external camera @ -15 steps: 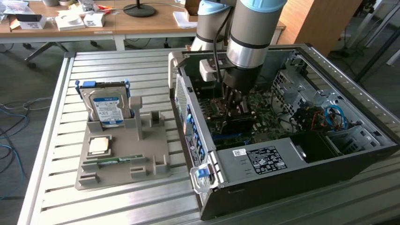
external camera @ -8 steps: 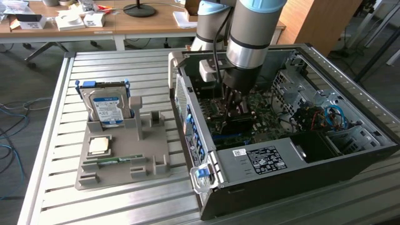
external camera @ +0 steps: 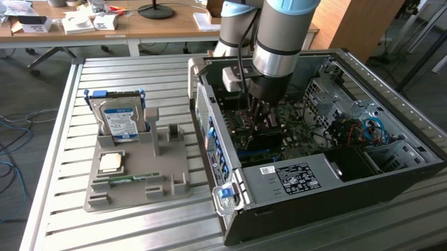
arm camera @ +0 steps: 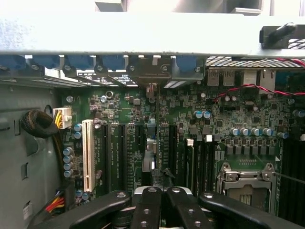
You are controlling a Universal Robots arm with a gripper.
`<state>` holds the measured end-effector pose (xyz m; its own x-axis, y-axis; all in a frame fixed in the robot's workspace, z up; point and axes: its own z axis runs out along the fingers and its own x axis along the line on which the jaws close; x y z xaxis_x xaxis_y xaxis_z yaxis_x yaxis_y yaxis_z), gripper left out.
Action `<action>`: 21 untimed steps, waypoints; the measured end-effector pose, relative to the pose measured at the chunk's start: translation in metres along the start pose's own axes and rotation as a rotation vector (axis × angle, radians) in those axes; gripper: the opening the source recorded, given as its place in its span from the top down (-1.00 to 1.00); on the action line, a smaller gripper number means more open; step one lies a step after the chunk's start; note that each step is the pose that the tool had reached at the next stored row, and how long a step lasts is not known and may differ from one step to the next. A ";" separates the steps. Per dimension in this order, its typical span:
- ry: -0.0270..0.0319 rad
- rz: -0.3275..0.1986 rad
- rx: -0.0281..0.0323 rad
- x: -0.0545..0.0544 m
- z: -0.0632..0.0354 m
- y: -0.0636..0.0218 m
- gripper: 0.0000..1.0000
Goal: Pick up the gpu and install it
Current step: 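Press down on the gpu until it lock into place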
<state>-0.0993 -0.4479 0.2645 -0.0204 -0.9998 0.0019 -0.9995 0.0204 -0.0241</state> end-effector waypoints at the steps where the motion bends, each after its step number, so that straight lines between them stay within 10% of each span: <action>1: -0.0002 0.000 0.0001 0.000 0.0003 0.0001 0.79; 21: 0.0027 0.000 -0.0017 -0.001 0.0058 0.0027 0.79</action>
<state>-0.1019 -0.4474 0.2586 -0.0206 -0.9998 0.0046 -0.9995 0.0204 -0.0224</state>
